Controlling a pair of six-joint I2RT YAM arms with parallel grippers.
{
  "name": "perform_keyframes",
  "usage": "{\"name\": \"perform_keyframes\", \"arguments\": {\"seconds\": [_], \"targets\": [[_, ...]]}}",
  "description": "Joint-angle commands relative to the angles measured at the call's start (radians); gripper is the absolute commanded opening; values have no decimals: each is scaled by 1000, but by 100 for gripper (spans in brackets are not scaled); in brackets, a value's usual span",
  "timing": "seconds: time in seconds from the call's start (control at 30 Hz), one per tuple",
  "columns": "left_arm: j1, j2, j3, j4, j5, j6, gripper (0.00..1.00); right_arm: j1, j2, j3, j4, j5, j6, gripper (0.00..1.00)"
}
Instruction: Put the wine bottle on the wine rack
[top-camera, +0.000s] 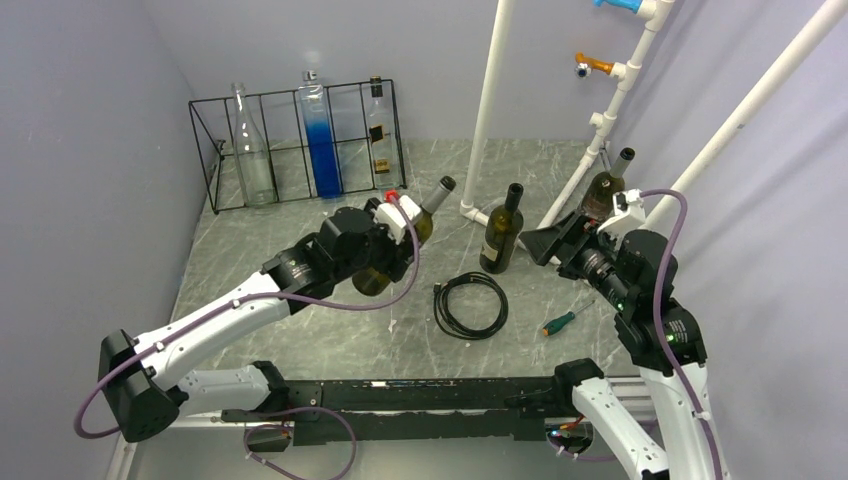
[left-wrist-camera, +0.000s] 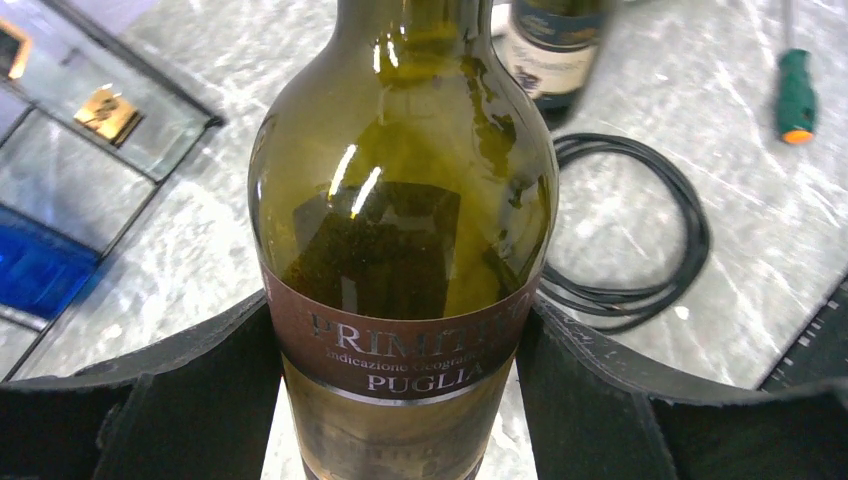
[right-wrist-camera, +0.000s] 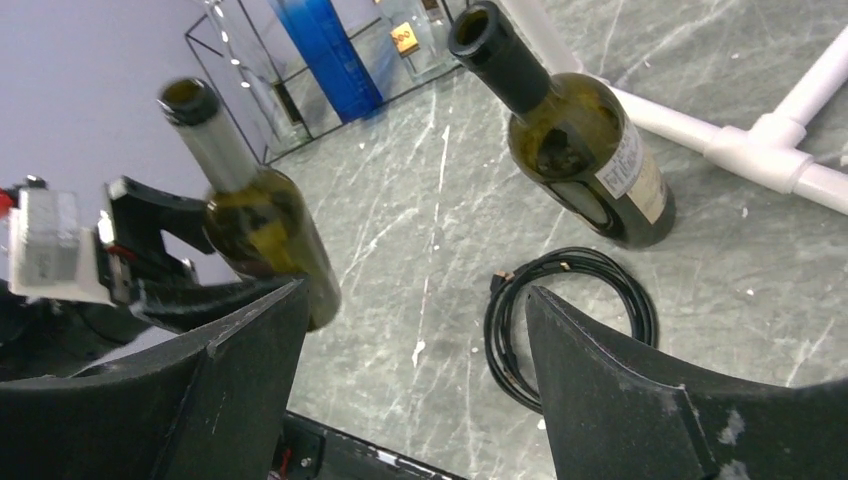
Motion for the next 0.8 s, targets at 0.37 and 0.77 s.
{"name": "perform_keyframes", "arguments": {"seconds": [0.37,0.77], "targets": [[242,-90,-126,282,-181,28,0,1,-45,-107,66,105,-139,84],[545,28,-25,366,-88,49,0,1,-103,-198,161,170,-228,95]]}}
